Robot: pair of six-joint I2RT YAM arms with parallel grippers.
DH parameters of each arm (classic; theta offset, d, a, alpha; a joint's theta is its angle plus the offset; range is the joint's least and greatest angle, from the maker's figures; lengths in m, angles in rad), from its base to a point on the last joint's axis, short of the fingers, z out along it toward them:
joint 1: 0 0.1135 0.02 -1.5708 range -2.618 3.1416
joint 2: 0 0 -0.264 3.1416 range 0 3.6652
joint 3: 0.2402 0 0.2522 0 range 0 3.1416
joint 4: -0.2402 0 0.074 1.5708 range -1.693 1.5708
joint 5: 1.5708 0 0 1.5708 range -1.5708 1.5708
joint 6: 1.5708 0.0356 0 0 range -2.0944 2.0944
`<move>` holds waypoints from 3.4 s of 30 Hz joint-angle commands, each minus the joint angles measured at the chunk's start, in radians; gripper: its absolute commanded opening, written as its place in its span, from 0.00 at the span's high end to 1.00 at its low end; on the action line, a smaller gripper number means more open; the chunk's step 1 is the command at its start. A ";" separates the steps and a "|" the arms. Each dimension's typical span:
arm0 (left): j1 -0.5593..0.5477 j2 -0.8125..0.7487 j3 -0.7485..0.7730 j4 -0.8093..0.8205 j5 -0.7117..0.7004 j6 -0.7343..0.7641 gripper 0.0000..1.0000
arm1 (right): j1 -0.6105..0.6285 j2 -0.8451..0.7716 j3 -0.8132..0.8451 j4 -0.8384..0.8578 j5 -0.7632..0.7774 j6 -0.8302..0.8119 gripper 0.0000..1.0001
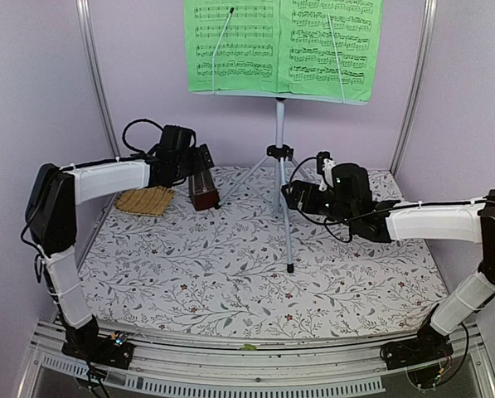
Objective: Set up the instrument practice props
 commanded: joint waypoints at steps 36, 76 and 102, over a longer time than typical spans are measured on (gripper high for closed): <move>0.076 0.349 0.494 -0.061 -0.055 0.337 0.89 | 0.010 -0.564 -0.292 -0.095 0.044 0.007 0.01; -0.333 -0.537 -0.451 0.098 0.223 0.329 1.00 | 0.151 -0.590 -0.406 0.074 -0.157 -0.078 0.01; -0.449 -0.473 -0.608 0.210 0.190 0.327 0.31 | 0.157 -0.582 -0.495 0.147 -0.047 -0.098 0.01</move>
